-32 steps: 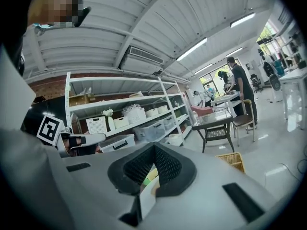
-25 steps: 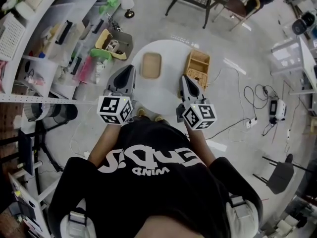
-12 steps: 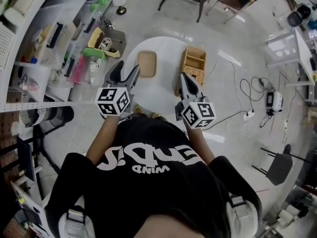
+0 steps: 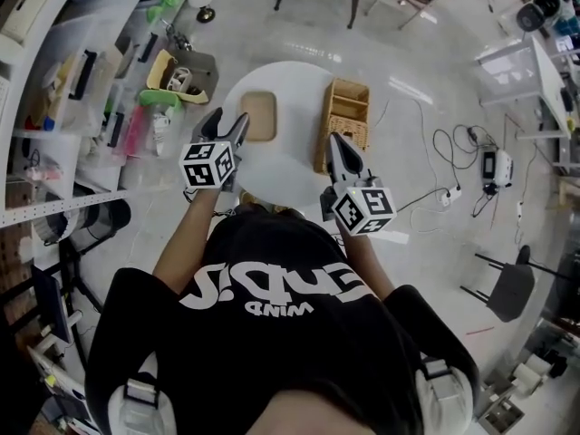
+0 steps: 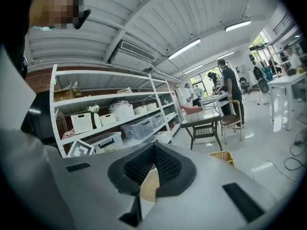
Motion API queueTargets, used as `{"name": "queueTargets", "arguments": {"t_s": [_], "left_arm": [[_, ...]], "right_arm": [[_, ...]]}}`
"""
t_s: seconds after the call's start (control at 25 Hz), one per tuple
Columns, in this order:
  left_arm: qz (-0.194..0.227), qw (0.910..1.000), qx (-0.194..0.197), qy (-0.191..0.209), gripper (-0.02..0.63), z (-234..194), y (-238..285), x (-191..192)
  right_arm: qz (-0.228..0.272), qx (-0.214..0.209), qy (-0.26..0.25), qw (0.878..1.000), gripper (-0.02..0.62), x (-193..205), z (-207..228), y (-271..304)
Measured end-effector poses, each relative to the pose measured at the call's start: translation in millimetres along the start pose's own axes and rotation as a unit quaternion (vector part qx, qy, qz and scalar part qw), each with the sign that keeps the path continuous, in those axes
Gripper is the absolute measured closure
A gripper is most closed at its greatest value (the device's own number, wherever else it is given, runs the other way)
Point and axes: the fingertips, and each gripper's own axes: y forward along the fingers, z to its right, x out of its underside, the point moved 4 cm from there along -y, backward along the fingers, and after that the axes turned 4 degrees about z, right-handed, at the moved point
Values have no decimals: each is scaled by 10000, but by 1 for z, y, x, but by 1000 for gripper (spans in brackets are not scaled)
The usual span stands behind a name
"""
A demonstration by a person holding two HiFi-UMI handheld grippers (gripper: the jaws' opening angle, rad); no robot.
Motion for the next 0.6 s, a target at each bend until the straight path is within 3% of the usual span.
{"name": "queueTargets", "arguments": {"t_s": [0.6], "left_arm": [[-1224, 9916, -241, -336, 371, -36, 67, 98]], "right_arm": [[-474, 320, 95, 9983, 597, 14, 20, 11]]}}
